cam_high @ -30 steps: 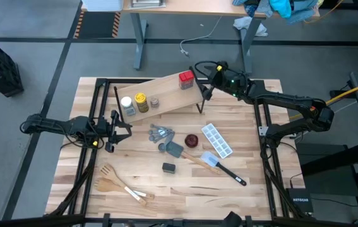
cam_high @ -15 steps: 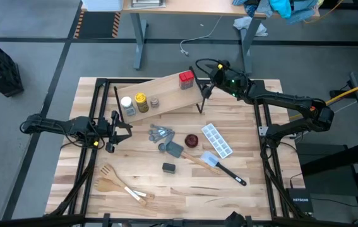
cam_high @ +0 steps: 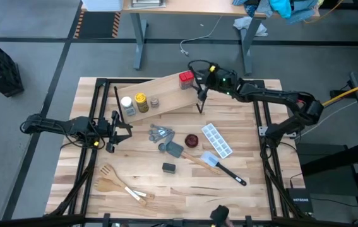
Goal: Shelf spices
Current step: Remove the red seasoning can from the shelf
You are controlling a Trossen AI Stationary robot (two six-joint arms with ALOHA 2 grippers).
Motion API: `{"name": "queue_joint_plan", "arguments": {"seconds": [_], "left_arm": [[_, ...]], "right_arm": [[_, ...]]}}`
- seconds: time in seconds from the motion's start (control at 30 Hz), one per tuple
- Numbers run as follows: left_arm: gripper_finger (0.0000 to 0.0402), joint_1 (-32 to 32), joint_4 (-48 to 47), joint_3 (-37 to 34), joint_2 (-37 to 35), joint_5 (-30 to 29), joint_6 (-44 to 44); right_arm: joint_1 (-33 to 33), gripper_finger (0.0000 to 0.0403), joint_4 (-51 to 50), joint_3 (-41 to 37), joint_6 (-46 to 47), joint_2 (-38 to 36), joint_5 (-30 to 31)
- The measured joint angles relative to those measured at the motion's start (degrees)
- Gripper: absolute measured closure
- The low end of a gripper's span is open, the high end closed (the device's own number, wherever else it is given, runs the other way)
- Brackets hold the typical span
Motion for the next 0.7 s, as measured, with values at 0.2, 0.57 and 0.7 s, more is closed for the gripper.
{"name": "queue_joint_plan", "arguments": {"seconds": [0.2, 0.57, 0.7], "left_arm": [[0.0219, 0.0, -0.4, 0.0, 0.0, 0.0, 0.0], [0.0219, 0.0, -0.3, 0.0, 0.0, -0.2, 0.0], [0.0219, 0.0, -0.3, 0.0, 0.0, -0.2, 0.0]], "right_arm": [[-5.8, 0.0026, 2.8, 0.0, 3.7, 0.1, -11.2], [-8.6, 0.0026, 12.7, 0.0, 6.7, 7.2, -24.7], [-8.6, 0.0026, 14.2, 0.1, 6.7, 8.4, -25.3]]}}
